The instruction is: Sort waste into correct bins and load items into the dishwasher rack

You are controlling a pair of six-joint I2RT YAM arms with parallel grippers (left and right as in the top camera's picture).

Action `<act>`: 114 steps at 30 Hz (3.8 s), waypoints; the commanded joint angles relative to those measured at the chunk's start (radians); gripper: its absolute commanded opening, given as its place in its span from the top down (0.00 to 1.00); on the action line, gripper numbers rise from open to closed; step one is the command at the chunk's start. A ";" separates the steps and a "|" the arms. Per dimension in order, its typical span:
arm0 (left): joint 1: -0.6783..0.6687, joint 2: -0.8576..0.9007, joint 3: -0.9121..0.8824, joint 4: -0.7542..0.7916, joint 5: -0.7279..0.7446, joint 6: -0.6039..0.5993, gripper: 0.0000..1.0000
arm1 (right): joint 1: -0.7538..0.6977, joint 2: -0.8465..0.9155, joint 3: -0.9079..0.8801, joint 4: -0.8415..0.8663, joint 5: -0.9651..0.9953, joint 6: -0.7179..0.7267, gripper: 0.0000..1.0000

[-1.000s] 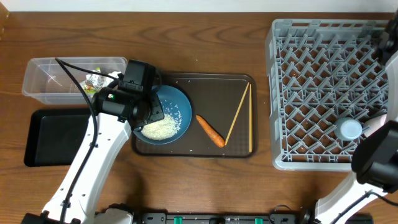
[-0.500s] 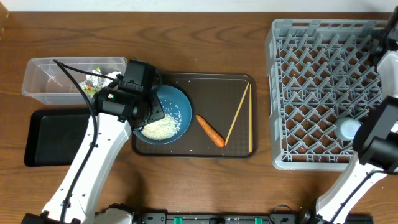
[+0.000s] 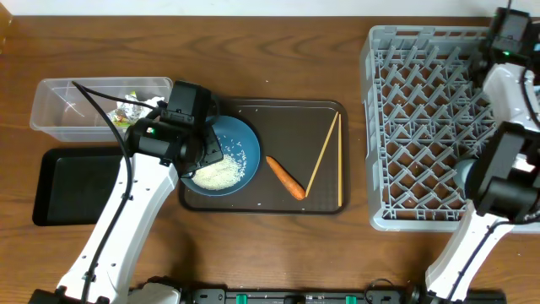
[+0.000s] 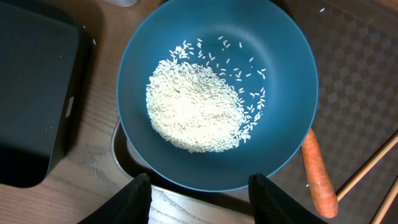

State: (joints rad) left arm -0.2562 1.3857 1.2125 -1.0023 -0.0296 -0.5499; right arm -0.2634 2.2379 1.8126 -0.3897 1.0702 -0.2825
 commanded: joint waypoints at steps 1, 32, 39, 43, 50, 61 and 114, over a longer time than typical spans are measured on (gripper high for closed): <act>0.003 -0.007 -0.005 -0.003 -0.005 -0.009 0.49 | 0.025 0.036 -0.003 -0.011 -0.032 -0.003 0.59; 0.003 -0.007 -0.005 -0.003 -0.005 -0.008 0.48 | 0.045 -0.010 0.000 -0.080 -0.119 0.042 0.91; 0.003 -0.007 -0.005 -0.003 -0.005 -0.008 0.49 | 0.045 -0.056 0.000 -0.181 -0.438 0.117 0.86; 0.003 -0.007 -0.005 -0.003 -0.005 -0.009 0.49 | 0.045 -0.069 0.000 -0.194 -0.534 0.140 0.86; 0.003 -0.007 -0.005 -0.003 -0.005 -0.009 0.48 | 0.045 -0.120 0.000 -0.193 -0.555 0.141 0.85; 0.003 -0.007 -0.005 -0.003 -0.005 -0.009 0.48 | -0.013 -0.253 0.000 -0.145 -0.809 0.292 0.62; 0.003 -0.007 -0.005 -0.003 -0.005 -0.009 0.48 | -0.211 -0.146 0.000 0.061 -1.079 0.558 0.99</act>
State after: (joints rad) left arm -0.2562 1.3857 1.2125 -1.0023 -0.0296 -0.5499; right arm -0.4679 2.2009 1.8091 -0.3302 -0.0528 0.3553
